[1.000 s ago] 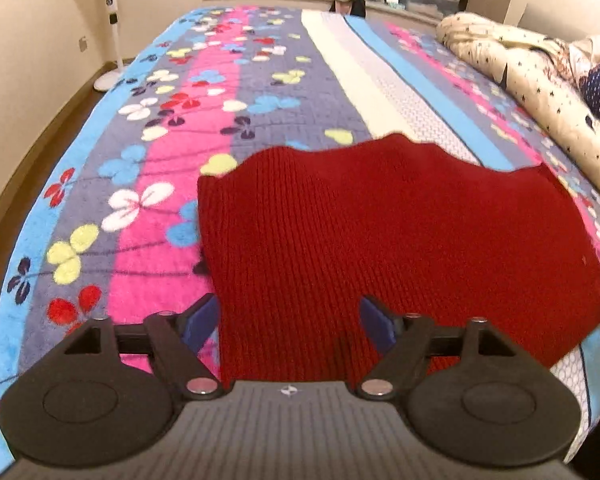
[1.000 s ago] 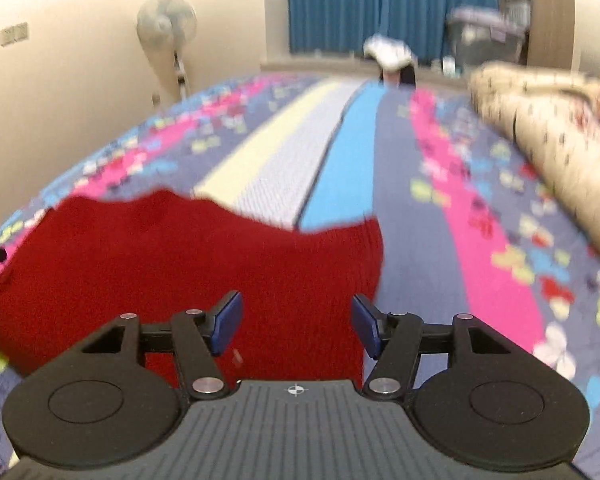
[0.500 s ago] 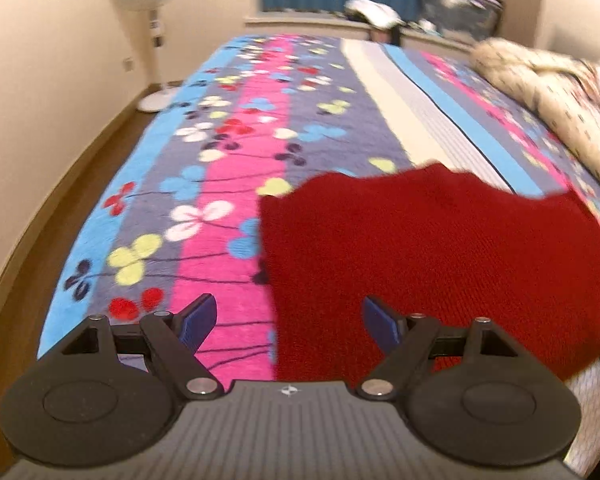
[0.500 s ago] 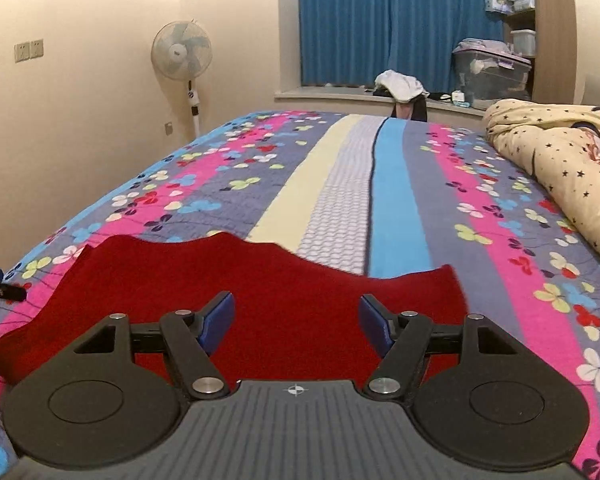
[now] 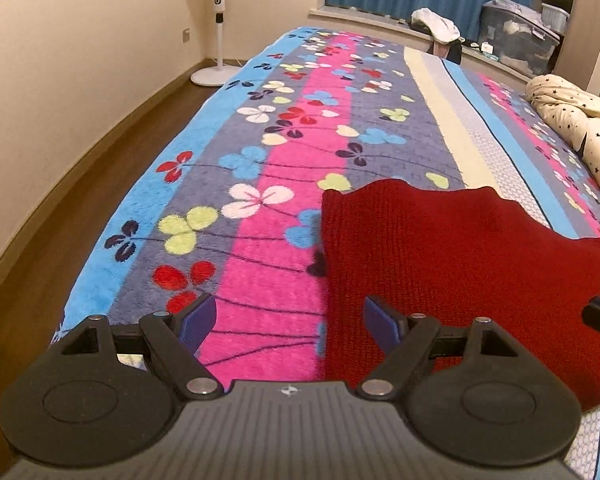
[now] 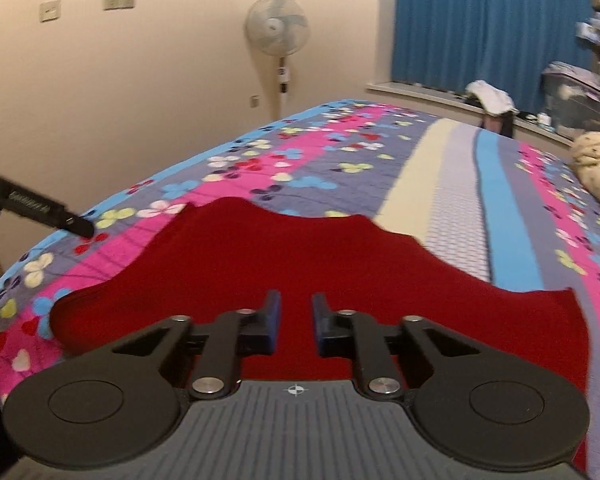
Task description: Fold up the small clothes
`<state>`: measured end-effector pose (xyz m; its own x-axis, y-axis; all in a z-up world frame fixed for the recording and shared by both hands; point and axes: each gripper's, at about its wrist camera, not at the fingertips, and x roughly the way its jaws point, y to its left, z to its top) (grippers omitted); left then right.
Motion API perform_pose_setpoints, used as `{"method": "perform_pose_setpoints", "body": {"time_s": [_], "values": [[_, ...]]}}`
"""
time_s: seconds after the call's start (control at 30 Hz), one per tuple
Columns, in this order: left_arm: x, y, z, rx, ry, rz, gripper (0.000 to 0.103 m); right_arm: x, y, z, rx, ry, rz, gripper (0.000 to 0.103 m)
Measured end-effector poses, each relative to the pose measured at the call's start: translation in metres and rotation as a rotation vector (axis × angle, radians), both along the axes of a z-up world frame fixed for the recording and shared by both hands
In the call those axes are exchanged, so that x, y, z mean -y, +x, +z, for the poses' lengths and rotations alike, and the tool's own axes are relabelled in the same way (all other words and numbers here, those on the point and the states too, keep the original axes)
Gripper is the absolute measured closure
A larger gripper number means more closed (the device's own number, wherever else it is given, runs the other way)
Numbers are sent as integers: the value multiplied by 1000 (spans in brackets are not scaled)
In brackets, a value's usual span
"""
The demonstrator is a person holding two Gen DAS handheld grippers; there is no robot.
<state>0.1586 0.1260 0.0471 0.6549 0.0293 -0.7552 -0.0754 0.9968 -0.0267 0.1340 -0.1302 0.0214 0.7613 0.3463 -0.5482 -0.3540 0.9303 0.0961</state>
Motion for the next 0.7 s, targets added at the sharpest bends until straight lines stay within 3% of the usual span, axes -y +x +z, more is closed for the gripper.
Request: {"method": "perform_pose_setpoints", "body": {"time_s": [0.17,0.3,0.43,0.7], "values": [[0,6,-5,-21,12,-6,18,-35,-5,-5,14,-12,109,90],[0,11,-9,-40,14,-17,18,-68,-17,-11,25,-37,280,88],[-1,16,-13,-58,2,-27,18,-99,-29,-19,60,-84,389,57],[-8,27,-22,-116,-82,-23,18,-154,-47,-43,187,-283,553,43]]}}
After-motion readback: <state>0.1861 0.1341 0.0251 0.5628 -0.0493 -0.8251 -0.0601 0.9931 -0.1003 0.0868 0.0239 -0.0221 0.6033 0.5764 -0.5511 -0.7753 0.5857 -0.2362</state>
